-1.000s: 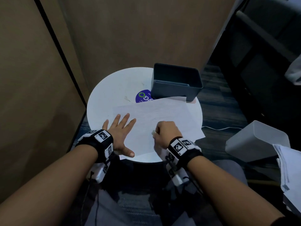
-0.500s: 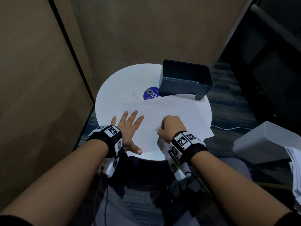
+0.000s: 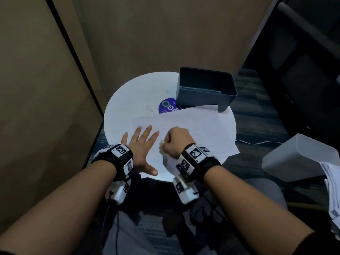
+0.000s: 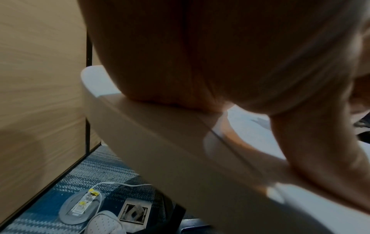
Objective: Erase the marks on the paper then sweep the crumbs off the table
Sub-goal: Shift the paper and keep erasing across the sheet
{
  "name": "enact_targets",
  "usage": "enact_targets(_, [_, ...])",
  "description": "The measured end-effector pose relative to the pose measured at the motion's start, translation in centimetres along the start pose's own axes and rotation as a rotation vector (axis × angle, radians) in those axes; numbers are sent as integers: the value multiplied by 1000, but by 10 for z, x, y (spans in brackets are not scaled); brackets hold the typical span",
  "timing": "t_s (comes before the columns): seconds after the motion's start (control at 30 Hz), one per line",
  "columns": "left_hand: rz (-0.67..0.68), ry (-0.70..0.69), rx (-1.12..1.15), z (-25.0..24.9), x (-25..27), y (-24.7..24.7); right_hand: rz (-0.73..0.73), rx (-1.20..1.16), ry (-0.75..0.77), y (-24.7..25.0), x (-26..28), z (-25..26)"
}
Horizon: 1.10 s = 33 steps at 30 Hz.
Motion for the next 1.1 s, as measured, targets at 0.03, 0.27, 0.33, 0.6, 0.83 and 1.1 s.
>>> enact_targets(0.03, [-22, 1, 1, 0, 1, 3, 22, -11, 30, -9, -2, 10])
enact_targets(0.27, [35, 3, 0, 3, -2, 2, -48, 104, -151, 10, 5, -55])
enact_targets(0.33, [35, 3, 1, 3, -4, 1, -88, 147, -169, 24, 8, -67])
enact_targets(0.6, [-20, -3, -19, 2, -3, 4, 15, 139, 33, -16, 28, -17])
enact_targets(0.83, [25, -5, -18, 6, -5, 1, -57, 63, -108, 34, 22, -69])
enact_targets(1.1, [-101, 41, -98, -26, 3, 38, -48, 18, -57, 5, 25, -49])
Point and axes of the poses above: each hand's wrist, its own x-axis away from the middle knuckle, its own y-axis out of the back of the hand, z = x × y, the point moved 7 cm from there along -x, towards the middle knuckle, and after that the axes turned 5 degrees about y, right-handed, at the moved point
